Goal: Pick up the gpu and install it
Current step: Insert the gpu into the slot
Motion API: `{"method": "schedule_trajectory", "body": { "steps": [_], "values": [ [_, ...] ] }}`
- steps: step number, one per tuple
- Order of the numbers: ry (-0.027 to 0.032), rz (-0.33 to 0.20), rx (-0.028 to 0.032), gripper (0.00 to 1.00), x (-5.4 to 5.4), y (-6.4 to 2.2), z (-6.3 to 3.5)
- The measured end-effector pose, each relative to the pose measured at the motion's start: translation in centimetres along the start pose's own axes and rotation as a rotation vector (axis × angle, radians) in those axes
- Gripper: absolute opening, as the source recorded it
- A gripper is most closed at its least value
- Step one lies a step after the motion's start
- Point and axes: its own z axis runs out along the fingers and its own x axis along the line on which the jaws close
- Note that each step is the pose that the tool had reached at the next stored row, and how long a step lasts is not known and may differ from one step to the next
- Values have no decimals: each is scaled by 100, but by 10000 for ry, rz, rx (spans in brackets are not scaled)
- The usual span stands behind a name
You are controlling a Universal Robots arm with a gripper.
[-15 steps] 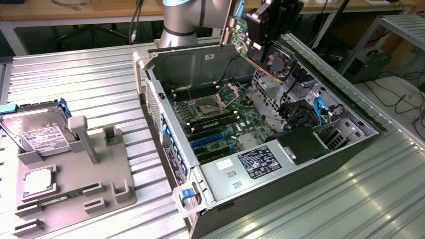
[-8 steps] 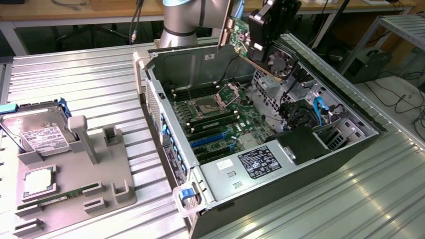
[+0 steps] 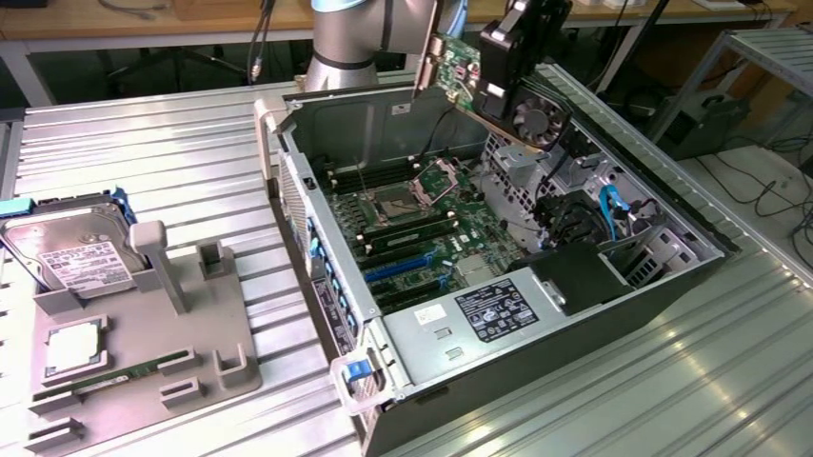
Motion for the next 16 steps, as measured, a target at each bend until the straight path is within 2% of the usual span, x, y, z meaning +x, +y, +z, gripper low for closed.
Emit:
{"method": "schedule_trajectory", "body": {
  "steps": [16],
  "values": [
    [-19,-1355,-9,28,0,0,0]
  ]
}}
